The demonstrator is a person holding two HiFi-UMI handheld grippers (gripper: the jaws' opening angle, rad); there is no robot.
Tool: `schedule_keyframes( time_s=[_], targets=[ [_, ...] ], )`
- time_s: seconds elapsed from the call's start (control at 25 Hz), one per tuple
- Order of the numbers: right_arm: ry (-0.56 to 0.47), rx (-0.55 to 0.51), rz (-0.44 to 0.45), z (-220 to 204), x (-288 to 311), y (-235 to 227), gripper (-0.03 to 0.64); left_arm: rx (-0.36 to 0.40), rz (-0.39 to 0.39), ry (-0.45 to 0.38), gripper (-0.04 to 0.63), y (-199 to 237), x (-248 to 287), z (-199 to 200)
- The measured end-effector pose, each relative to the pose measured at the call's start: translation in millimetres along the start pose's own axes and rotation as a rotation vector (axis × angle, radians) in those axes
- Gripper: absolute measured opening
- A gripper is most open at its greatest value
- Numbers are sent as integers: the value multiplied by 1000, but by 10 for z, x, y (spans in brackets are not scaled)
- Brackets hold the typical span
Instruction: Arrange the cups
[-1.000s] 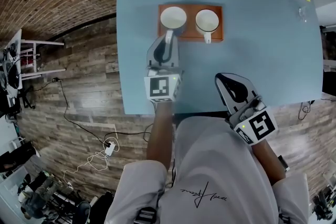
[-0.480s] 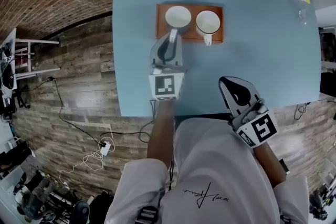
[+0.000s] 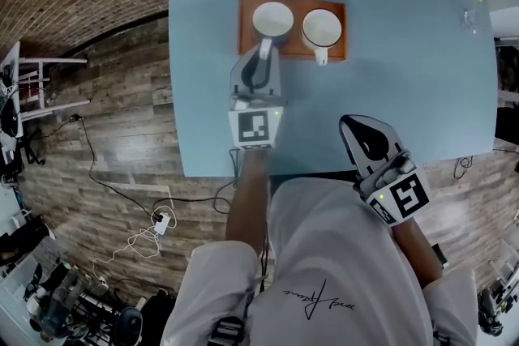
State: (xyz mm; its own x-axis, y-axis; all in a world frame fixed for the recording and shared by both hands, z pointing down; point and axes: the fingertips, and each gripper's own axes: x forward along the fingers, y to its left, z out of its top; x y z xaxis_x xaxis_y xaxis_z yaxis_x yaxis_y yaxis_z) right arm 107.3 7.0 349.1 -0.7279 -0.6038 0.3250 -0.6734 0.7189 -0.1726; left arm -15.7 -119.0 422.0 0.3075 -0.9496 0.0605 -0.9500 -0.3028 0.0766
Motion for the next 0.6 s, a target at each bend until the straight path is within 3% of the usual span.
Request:
schedule_keyframes(
  time_s=[0.32, 0.6],
  targets=[
    [12, 14, -8, -56, 9, -25, 21, -45, 36, -19, 58, -9, -39, -75],
    [22, 17, -10, -89, 4, -21, 21, -13, 60, -4, 58, -2, -96, -133]
  ],
)
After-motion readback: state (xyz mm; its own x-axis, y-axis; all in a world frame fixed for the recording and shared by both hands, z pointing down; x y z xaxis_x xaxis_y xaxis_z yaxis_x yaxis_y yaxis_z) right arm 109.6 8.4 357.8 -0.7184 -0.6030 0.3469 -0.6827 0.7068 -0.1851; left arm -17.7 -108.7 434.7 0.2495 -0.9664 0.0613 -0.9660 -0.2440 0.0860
